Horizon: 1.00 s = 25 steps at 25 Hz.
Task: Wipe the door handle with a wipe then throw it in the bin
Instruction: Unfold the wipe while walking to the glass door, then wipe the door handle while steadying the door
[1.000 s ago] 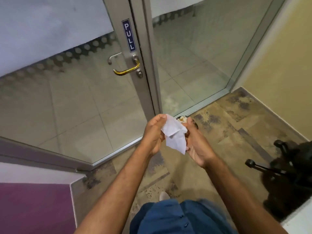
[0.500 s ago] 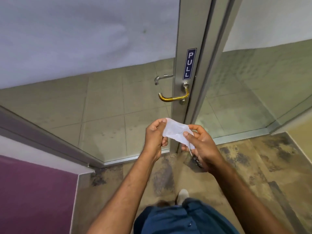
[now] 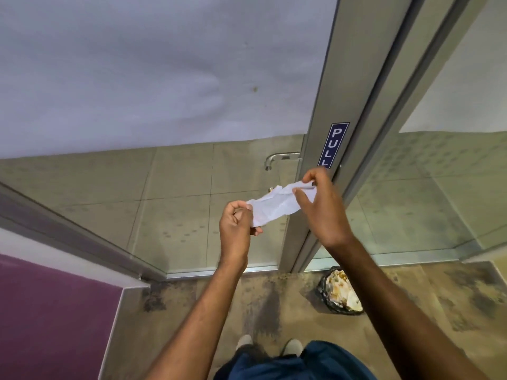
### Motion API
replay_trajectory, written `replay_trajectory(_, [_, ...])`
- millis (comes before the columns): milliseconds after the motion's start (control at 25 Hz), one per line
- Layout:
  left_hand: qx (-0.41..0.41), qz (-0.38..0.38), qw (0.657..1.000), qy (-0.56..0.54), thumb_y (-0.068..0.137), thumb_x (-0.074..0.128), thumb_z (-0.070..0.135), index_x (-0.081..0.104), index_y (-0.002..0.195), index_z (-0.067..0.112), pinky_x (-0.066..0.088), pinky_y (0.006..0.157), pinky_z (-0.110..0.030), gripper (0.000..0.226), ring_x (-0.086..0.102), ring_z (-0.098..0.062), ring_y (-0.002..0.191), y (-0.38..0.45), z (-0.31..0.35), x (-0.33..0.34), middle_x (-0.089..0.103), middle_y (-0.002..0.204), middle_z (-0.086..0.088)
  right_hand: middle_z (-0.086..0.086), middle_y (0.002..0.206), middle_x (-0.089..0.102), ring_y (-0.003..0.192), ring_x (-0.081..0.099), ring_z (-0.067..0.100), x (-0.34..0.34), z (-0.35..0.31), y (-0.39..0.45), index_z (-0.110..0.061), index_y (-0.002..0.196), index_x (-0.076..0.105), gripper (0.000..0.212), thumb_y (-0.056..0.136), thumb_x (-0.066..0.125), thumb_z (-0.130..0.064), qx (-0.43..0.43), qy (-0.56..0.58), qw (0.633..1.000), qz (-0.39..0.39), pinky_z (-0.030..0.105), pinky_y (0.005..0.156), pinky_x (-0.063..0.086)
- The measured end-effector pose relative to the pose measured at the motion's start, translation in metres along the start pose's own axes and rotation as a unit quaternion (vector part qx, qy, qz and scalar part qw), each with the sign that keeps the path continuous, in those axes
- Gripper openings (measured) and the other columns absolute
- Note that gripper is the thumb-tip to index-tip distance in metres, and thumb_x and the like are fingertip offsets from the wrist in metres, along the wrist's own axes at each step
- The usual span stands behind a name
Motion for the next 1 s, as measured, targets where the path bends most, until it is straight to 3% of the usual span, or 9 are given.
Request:
replay_trajectory(160, [0.002, 0.000, 0.998, 0.070, 0.109, 0.050, -0.001, 0.049, 0.097, 0.019, 0.049, 0.056, -0.026, 0.023, 0.060, -0.018, 0.055, 0.022, -0.009, -0.002, 0.061, 0.073, -0.001, 0.000, 0.115, 0.051, 0.102, 0.057, 0.021, 0.032, -0.010, 0.026, -0.017, 0.103, 0.062, 0.006, 0.098, 0.062, -0.016, -0.045, -0.162, 0.985, -0.043, 0.036, 0.083, 0.048])
replay_trajectory(240, [-0.002, -0.013, 0.993, 0.117, 0.106, 0.052, -0.002, 0.050, 0.094, 0.021, 0.049, 0.058, -0.025, 0.026, 0.063, -0.016, 0.061, 0.027, -0.017, 0.000, 0.061, 0.081, -0.002, 0.004, 0.121, 0.056, 0.114, 0.057, 0.026, 0.043, -0.005, 0.027, -0.018, 0.102, 0.072, 0.019, 0.100, 0.059, -0.032, -0.033, -0.314, 0.948, -0.033, 0.042, 0.097, 0.044])
replay_trajectory(320, [-0.007, -0.043, 0.986, 0.160, 0.104, 0.055, 0.000, 0.053, 0.092, 0.023, 0.051, 0.061, -0.026, 0.027, 0.065, -0.012, 0.065, 0.031, -0.027, 0.002, 0.065, 0.087, -0.004, 0.004, 0.124, 0.060, 0.119, 0.053, 0.028, 0.050, -0.014, 0.016, -0.021, 0.098, 0.076, 0.038, 0.103, 0.049, -0.047, -0.050, -0.424, 0.904, 0.022, 0.047, 0.101, 0.035])
replay_trajectory(400, [-0.008, -0.075, 0.978, 0.195, 0.103, 0.059, 0.001, 0.059, 0.092, 0.024, 0.052, 0.070, -0.031, 0.025, 0.065, -0.014, 0.073, 0.036, -0.032, 0.004, 0.069, 0.092, -0.009, 0.008, 0.118, 0.061, 0.111, 0.053, 0.031, 0.064, -0.026, 0.007, -0.015, 0.097, 0.073, 0.047, 0.104, 0.042, -0.050, -0.065, -0.463, 0.882, 0.049, 0.049, 0.100, 0.032])
replay_trajectory(520, [0.036, -0.089, 0.961, 0.258, 0.102, 0.062, 0.002, 0.066, 0.099, 0.024, 0.054, 0.086, -0.034, 0.023, 0.067, -0.019, 0.097, 0.042, -0.020, 0.001, 0.071, 0.107, -0.002, 0.012, 0.108, 0.061, 0.104, 0.055, 0.033, 0.090, -0.029, 0.011, -0.008, 0.111, 0.060, 0.032, 0.102, 0.049, -0.037, -0.005, -0.499, 0.866, -0.021, 0.053, 0.106, 0.032])
replay_trajectory(680, [0.180, -0.076, 0.927, 0.319, 0.103, 0.061, 0.006, 0.066, 0.112, 0.025, 0.056, 0.087, -0.038, 0.021, 0.063, -0.020, 0.108, 0.040, 0.038, -0.001, 0.061, 0.119, 0.007, 0.009, 0.109, 0.063, 0.109, 0.062, 0.028, 0.121, -0.029, 0.012, -0.008, 0.122, 0.052, 0.027, 0.097, 0.054, -0.017, 0.045, -0.500, 0.858, -0.108, 0.054, 0.112, 0.028])
replay_trajectory(800, [0.366, -0.058, 0.861, 0.350, 0.097, 0.063, 0.001, 0.068, 0.115, 0.014, 0.047, 0.097, -0.032, 0.023, 0.059, -0.022, 0.116, 0.030, 0.101, 0.007, 0.064, 0.121, 0.000, 0.004, 0.093, 0.064, 0.095, 0.067, 0.024, 0.117, -0.028, 0.019, -0.012, 0.113, 0.054, 0.016, 0.099, 0.052, -0.018, 0.048, -0.488, 0.867, -0.088, 0.049, 0.102, 0.033])
replay_trajectory(920, [0.479, -0.034, 0.793, 0.374, 0.092, 0.062, 0.004, 0.070, 0.114, 0.011, 0.045, 0.097, -0.039, 0.025, 0.059, -0.027, 0.118, 0.020, 0.151, 0.020, 0.067, 0.124, -0.008, 0.003, 0.085, 0.066, 0.088, 0.069, 0.030, 0.110, -0.026, 0.022, -0.016, 0.106, 0.061, 0.012, 0.103, 0.050, -0.022, 0.021, -0.473, 0.877, -0.078, 0.051, 0.097, 0.035])
replay_trajectory(1000, [0.540, -0.017, 0.751, 0.380, 0.089, 0.062, 0.006, 0.071, 0.114, 0.010, 0.043, 0.102, -0.046, 0.028, 0.057, -0.029, 0.125, 0.014, 0.176, 0.029, 0.067, 0.130, -0.011, 0.009, 0.088, 0.069, 0.090, 0.066, 0.034, 0.104, -0.022, 0.018, -0.015, 0.101, 0.066, 0.024, 0.106, 0.050, -0.032, -0.003, -0.469, 0.882, -0.055, 0.054, 0.099, 0.035])
Point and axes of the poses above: each hand's wrist, its own y-axis towards the middle knuckle, its own x-axis out of the palm, z = x × y, the point moved 8 cm from there along y, towards the middle knuckle
